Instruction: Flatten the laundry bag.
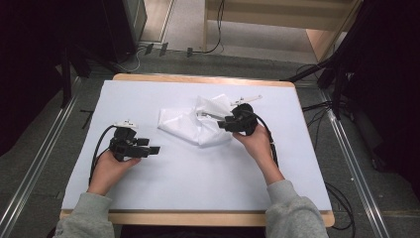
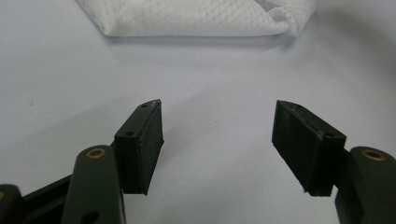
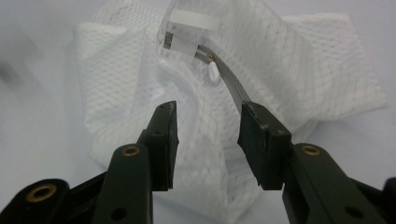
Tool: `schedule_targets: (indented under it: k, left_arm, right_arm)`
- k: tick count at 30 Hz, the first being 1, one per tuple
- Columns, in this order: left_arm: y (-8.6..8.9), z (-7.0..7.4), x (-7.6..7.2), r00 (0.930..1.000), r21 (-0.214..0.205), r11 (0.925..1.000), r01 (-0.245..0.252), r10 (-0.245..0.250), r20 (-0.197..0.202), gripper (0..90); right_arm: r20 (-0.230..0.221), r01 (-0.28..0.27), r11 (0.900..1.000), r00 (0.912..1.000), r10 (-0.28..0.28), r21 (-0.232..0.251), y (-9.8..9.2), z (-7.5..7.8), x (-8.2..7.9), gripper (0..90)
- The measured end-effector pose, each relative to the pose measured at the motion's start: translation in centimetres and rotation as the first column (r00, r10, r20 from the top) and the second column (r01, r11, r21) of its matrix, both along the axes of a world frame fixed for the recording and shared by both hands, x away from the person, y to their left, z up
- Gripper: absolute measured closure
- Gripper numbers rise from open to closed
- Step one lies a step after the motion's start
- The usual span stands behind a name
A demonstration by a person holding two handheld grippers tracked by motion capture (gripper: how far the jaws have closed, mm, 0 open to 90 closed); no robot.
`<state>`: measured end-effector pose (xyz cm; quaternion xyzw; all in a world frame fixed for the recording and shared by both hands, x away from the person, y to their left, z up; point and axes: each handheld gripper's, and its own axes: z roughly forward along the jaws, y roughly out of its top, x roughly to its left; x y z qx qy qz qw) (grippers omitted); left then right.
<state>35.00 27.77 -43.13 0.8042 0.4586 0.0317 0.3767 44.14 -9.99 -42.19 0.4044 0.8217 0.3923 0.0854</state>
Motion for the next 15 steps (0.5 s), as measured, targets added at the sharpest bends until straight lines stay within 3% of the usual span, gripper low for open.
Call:
schedule_targets:
  k: [4,8,11,15]
  left_arm:
    - [0.2,0.0,-0.3,1.0000,0.003,0.9999,-0.010,0.010,0.002,34.6]
    - [0.6,0.0,-0.6,0.9998,0.001,0.9998,-0.021,0.020,0.002,34.6]
    - [0.8,-0.1,-0.8,0.9997,0.001,0.9997,-0.025,0.025,0.003,34.6]
    - [1.0,-0.1,-1.2,0.9994,0.006,0.9994,-0.034,0.034,0.002,34.6]
  right_arm:
    - [0.003,-0.002,0.9999,1.0000,0.002,0.016,0.4,0.0,0.8,59.0]
    - [-0.020,-0.006,1.0000,0.9998,0.006,-0.001,1.4,-0.4,2.0,58.3]
    - [-0.008,-0.011,0.9999,0.9999,0.011,0.005,1.9,-0.6,2.4,58.3]
    - [-0.028,-0.021,0.9989,0.9994,0.020,-0.041,3.2,-1.6,3.3,56.9]
